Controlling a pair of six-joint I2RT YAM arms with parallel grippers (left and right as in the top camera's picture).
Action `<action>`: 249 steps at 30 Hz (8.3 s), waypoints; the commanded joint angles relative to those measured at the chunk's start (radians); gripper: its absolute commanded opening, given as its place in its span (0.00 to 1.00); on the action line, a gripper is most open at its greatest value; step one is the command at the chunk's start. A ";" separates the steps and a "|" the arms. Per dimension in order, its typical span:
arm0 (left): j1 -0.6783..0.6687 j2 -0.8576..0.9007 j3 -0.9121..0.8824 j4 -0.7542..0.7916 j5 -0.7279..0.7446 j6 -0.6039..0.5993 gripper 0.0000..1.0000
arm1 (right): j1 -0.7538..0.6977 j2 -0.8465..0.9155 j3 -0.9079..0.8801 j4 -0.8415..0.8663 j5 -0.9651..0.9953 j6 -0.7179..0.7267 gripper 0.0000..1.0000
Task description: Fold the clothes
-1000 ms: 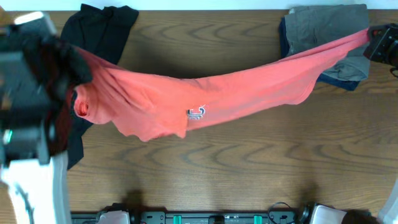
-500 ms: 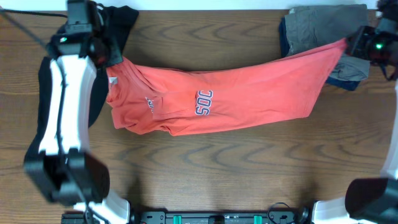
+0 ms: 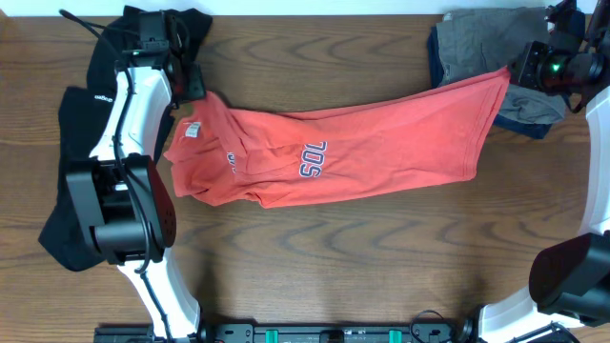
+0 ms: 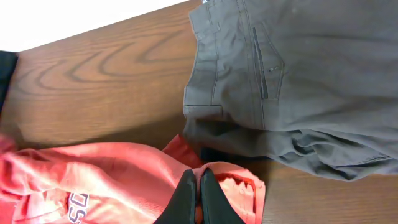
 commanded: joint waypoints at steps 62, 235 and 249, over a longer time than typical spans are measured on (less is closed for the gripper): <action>-0.141 -0.040 -0.369 -0.135 0.299 0.189 0.15 | 0.009 -0.003 0.017 0.000 0.004 -0.027 0.01; -0.101 -0.476 -0.068 -0.358 0.322 0.077 0.11 | -0.013 -0.128 0.020 -0.036 -0.003 -0.072 0.01; -0.121 -0.228 -0.068 -0.428 0.340 0.103 0.06 | -0.011 -0.128 0.018 -0.047 0.013 -0.072 0.01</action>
